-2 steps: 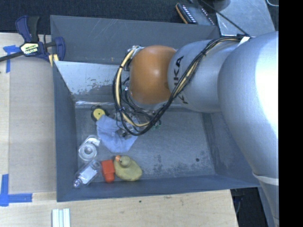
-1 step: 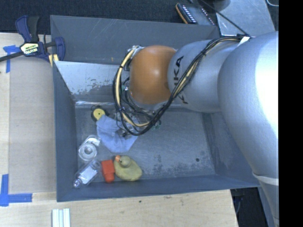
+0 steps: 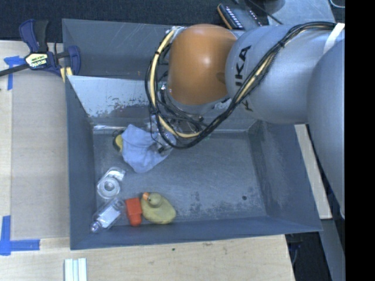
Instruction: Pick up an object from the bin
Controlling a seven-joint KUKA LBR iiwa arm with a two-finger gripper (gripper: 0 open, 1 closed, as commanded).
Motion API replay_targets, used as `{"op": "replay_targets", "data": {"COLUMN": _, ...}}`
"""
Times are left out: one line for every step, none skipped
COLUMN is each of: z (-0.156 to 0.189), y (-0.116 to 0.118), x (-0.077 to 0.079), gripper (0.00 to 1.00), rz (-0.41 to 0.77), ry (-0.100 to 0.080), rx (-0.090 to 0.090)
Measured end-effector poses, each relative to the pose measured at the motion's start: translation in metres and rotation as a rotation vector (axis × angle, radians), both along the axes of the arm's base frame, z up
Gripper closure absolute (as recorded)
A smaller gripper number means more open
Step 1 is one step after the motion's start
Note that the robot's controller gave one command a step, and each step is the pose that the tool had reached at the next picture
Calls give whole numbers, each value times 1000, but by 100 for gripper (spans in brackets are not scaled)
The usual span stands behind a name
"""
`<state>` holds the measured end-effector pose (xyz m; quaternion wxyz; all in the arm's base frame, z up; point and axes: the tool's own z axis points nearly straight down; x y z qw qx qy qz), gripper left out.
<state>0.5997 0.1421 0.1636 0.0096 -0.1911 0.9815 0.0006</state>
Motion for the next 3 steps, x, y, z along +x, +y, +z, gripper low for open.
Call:
{"op": "replay_targets", "data": {"z": -23, "y": -2, "x": 10, "gripper": 100, "rz": -1, "ry": -9, "rx": 2}}
{"op": "replay_targets", "data": {"z": 27, "y": 4, "x": 9, "gripper": 100, "rz": -10, "ry": 1, "rx": 0}}
{"op": "replay_targets", "data": {"z": 49, "y": 15, "x": 20, "gripper": 100, "rz": 24, "ry": -12, "rx": 2}}
